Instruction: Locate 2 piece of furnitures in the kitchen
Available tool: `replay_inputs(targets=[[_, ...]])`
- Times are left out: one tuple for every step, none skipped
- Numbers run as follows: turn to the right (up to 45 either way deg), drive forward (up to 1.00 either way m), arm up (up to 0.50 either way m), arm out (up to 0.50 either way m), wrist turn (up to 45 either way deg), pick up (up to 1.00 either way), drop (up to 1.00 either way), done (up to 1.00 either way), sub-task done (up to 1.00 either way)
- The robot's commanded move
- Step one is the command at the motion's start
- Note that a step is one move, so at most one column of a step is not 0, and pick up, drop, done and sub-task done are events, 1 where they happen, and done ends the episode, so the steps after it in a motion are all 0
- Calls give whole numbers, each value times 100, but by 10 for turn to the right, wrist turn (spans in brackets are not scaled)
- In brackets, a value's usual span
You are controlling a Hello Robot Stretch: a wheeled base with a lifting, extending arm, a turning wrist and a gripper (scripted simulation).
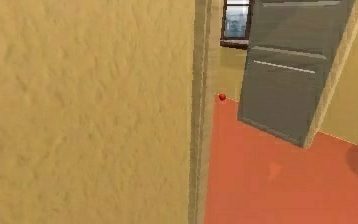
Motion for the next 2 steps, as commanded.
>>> replay_inputs(targets=[[-450, 0, 0, 0, 0, 0, 0, 0, 0], [-450, 0, 0, 0, 0, 0, 0, 0, 0]])
